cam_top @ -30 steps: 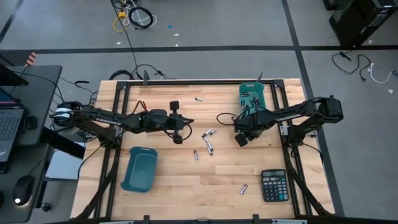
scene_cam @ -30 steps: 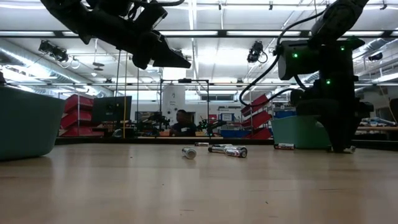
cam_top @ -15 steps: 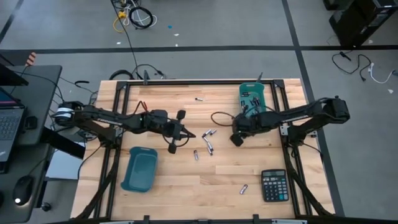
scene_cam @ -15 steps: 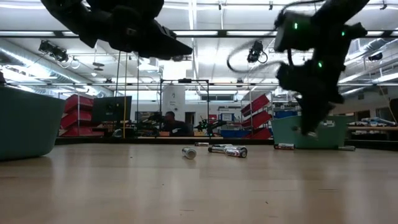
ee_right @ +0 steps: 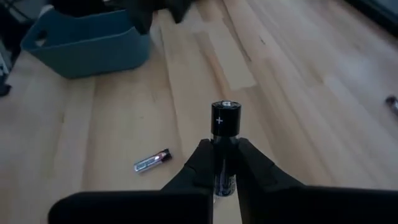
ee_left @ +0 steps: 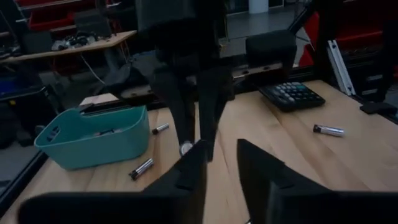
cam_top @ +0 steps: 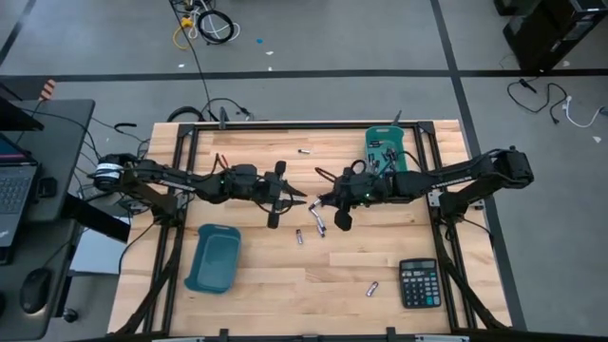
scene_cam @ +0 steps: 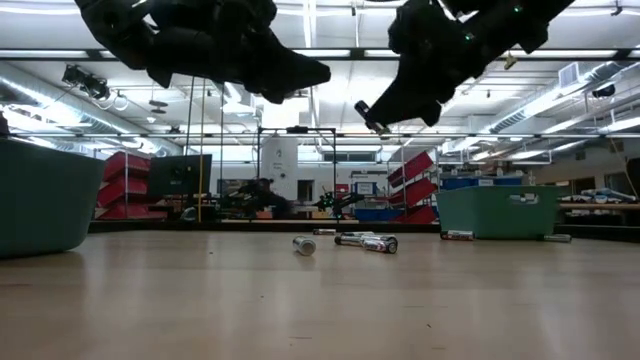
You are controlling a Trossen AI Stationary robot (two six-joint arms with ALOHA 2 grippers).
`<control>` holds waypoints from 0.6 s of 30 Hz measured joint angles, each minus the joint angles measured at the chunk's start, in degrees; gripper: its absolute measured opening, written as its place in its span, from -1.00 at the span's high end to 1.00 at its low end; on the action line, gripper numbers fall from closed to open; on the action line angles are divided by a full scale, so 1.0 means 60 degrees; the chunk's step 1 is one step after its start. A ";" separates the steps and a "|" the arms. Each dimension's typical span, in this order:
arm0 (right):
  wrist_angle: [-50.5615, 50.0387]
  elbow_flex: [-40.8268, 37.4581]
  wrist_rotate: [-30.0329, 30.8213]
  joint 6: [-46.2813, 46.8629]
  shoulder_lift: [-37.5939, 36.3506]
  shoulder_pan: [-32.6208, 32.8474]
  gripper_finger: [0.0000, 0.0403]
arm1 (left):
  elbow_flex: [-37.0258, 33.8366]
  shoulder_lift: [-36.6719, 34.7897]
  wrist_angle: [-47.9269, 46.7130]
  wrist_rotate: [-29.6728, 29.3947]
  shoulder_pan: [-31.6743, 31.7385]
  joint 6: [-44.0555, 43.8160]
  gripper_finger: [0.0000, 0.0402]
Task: Sort batteries
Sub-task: Put the silver battery into the blue bin
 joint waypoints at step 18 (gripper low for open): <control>0.2360 0.0087 -0.0017 -0.2055 -0.0035 -0.0008 0.87 | 0.0004 0.0073 0.1308 -0.0827 0.0044 -0.0282 0.13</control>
